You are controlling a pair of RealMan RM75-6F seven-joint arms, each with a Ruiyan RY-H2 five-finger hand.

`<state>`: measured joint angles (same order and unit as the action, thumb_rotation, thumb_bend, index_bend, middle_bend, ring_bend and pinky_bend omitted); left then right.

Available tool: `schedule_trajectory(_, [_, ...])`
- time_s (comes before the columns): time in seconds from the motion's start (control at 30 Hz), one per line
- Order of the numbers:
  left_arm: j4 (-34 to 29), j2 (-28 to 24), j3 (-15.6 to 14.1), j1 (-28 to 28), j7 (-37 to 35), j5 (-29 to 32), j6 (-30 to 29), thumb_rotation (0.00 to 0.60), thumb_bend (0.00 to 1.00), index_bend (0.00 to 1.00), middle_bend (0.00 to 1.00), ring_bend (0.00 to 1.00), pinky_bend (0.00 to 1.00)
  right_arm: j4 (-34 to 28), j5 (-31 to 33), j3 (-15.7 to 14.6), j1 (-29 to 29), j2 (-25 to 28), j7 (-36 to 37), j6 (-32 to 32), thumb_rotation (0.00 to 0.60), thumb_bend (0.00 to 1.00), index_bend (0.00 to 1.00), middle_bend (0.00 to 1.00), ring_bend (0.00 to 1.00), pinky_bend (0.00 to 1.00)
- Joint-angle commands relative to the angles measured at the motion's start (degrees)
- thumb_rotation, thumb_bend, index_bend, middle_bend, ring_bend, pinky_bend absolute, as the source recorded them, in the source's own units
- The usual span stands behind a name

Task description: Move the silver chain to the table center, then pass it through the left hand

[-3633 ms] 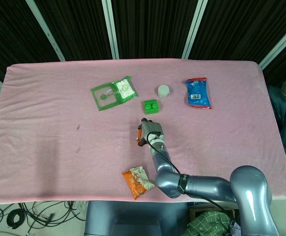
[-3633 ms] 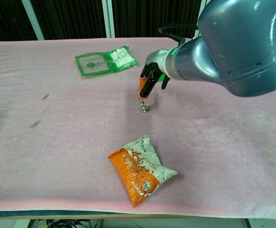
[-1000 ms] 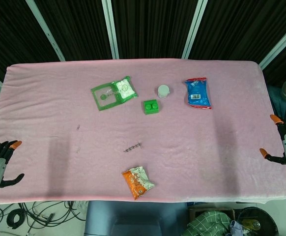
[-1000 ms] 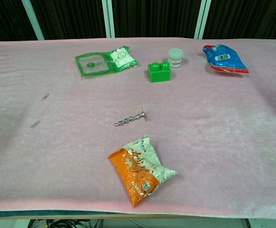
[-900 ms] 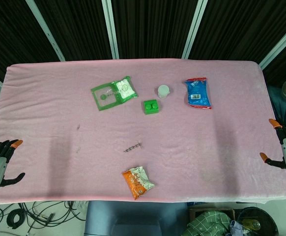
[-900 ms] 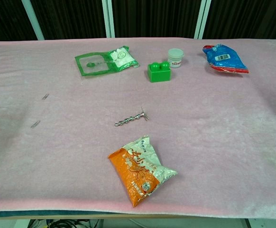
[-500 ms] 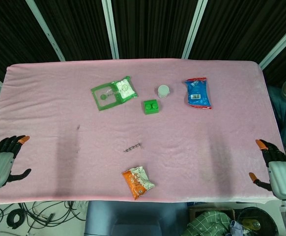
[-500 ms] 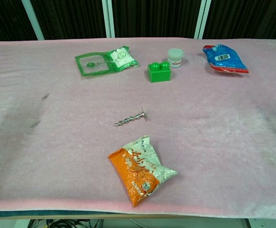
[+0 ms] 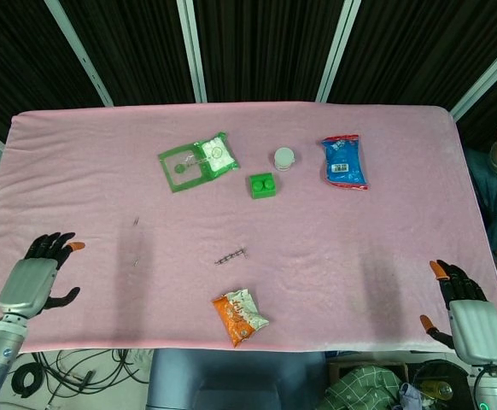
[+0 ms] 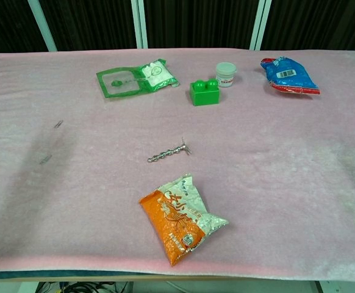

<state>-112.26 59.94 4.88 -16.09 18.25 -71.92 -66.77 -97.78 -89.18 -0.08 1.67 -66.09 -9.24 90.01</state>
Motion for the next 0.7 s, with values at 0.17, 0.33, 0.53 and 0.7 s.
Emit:
schedule_trajectory(0.17, [1.5, 6.5, 7.4, -12.2, 9.7, 14.0, 8.8, 0.600, 0.27, 0.25, 0.08, 0.00, 0.00, -0.1, -0.2, 0.2, -0.4, 0.4, 1.0, 0.3, 0.600, 0.15, 0.05, 0.07, 0.09, 0.21])
schedule_trajectory(0.33, [8.9, 7.9, 11.2, -19.7, 7.1, 20.0, 18.8, 0.600, 0.27, 0.24, 0.07, 0.00, 0.00, -0.1, 0.1, 0.3, -0.3, 0.3, 0.8, -0.4, 0.600, 0.15, 0.05, 0.07, 0.09, 0.21])
schedule_trajectory(0.53, [20.0, 9.5, 12.4, -26.9, 2.3, 23.5, 31.2, 0.600, 0.27, 0.23, 0.06, 0.00, 0.00, 0.1, 1.0, 0.8, -0.3, 0.0, 0.4, -0.8, 0.600, 0.15, 0.05, 0.07, 0.09, 0.21])
schedule_trajectory(0.7, [22.9, 12.2, 12.0, -30.7, -1.3, 27.8, 36.0, 0.600, 0.27, 0.26, 0.05, 0.00, 0.00, 0.5, 2.2, 1.3, -0.2, -0.1, 1.4, -1.5, 0.600, 0.15, 0.05, 0.07, 0.09, 0.21])
